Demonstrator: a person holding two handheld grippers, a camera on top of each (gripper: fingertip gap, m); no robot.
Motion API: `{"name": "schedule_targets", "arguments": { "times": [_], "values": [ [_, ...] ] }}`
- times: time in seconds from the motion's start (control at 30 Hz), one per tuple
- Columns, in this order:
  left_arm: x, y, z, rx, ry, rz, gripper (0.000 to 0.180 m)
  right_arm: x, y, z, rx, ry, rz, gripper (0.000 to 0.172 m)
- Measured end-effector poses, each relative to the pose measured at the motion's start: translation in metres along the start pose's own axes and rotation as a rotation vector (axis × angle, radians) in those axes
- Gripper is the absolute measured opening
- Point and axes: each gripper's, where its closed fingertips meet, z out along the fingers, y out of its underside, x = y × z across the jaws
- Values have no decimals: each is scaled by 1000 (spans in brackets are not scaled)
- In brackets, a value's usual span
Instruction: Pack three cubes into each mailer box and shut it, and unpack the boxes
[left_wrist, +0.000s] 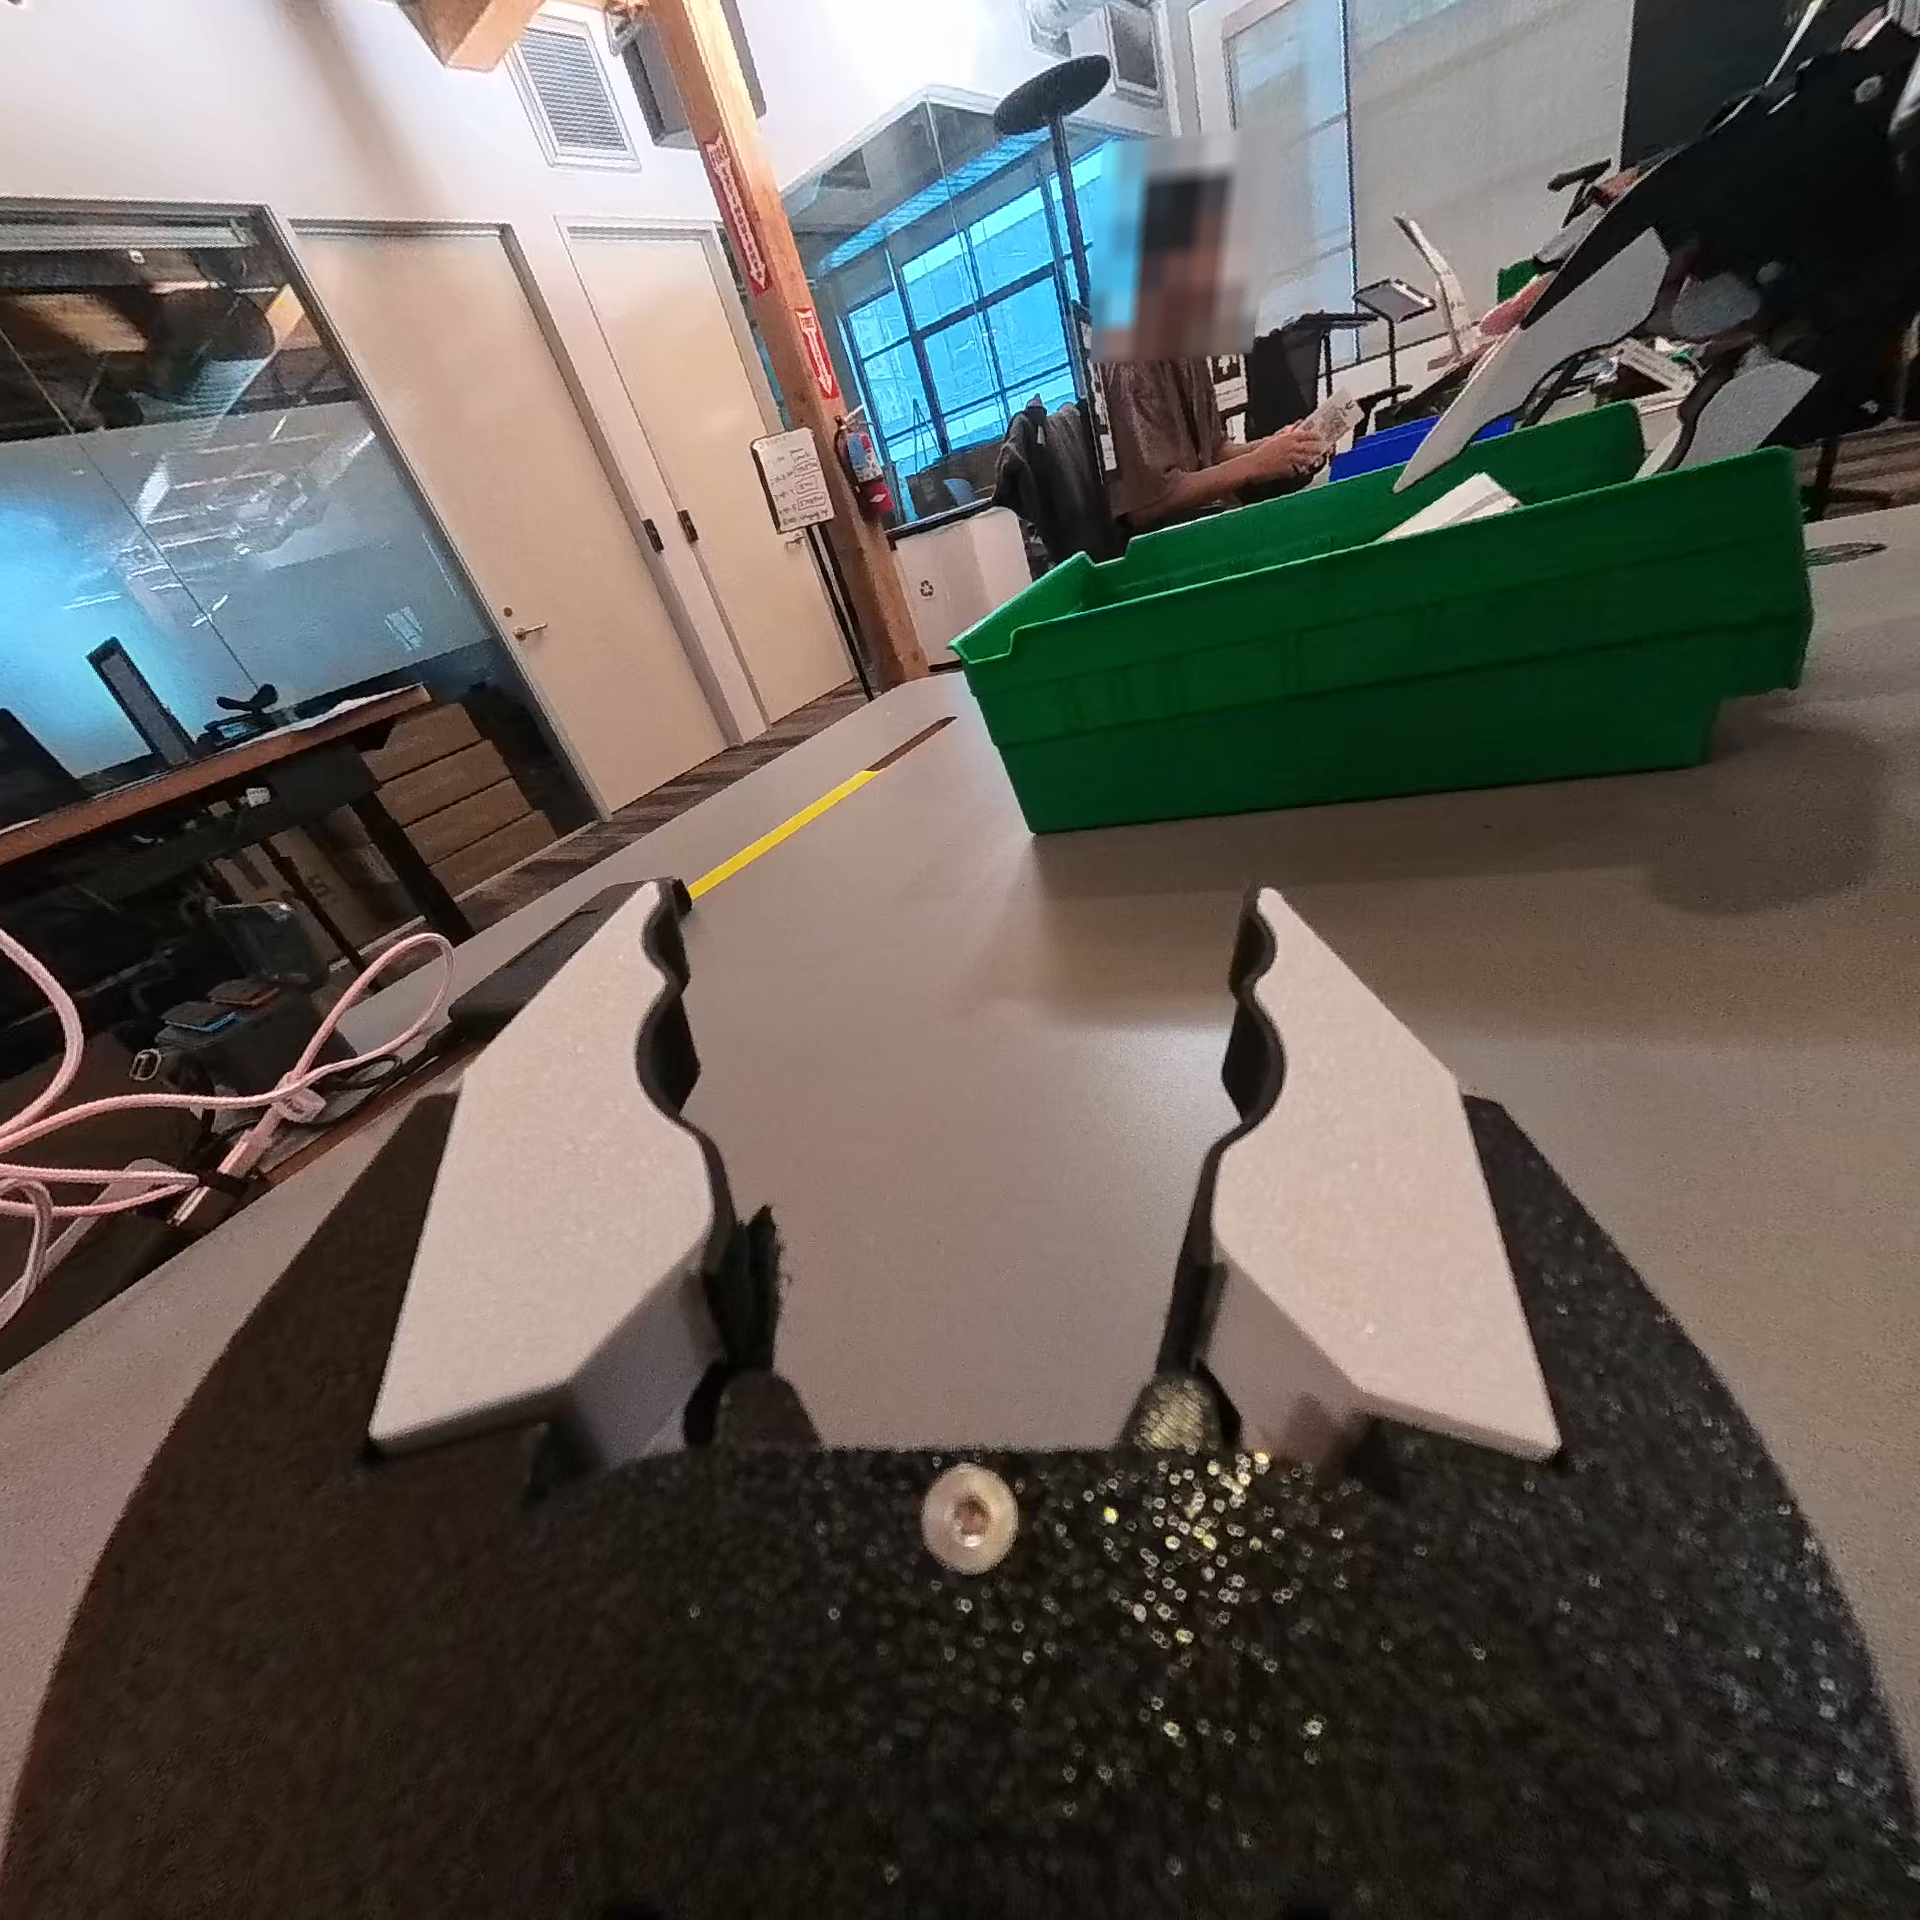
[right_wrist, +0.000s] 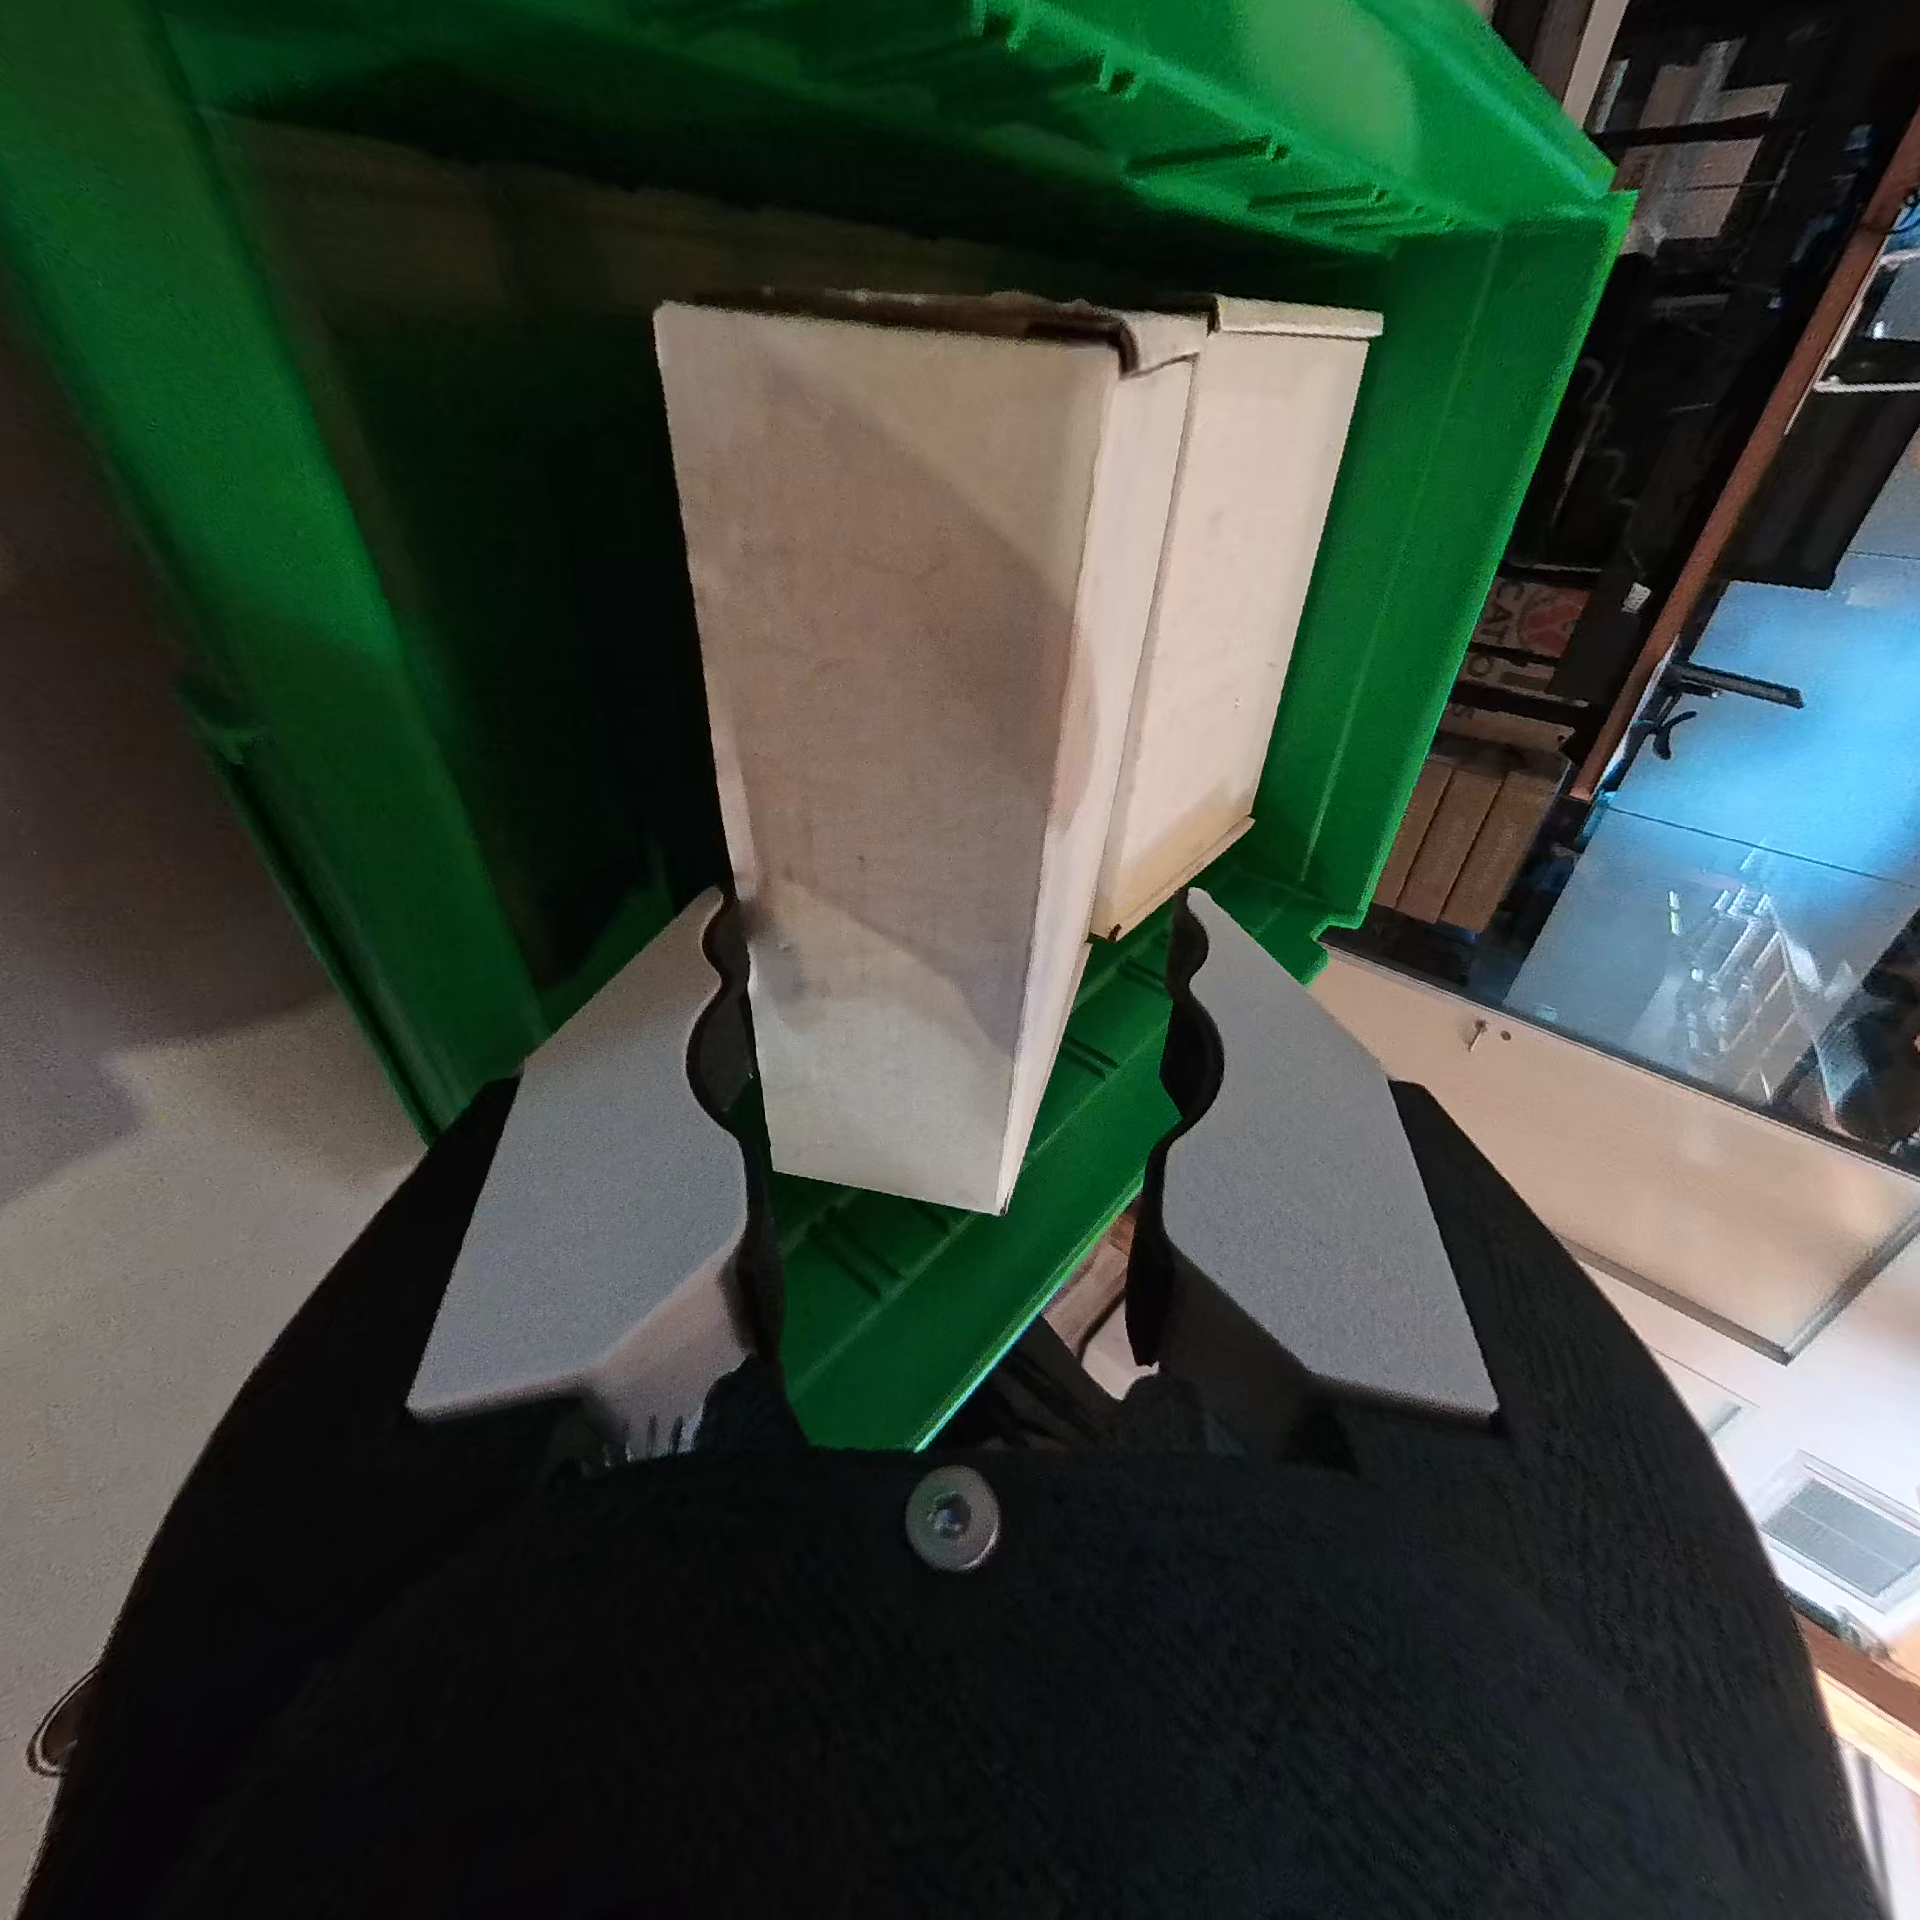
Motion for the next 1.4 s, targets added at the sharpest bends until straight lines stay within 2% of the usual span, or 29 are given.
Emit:
{"name": "schedule_targets", "arguments": {
  "times": [1.0, 1.2, 1.3, 1.4],
  "values": [
    [1, 1, 1, -3, 9, 0, 102, 18, 1, -11, 11, 101, -6, 76],
    [1, 1, 1, -5, 11, 2, 101, -2, 10, -7, -43, -53, 33, 63],
    [1, 1, 1, -4, 12, 1, 101, -7, 17, -20, -61, -193, 229, 62],
    [1, 1, 2, -6, 13, 2, 102, -4, 12, -32, 3, -253, 354, 59]
  ]
}}
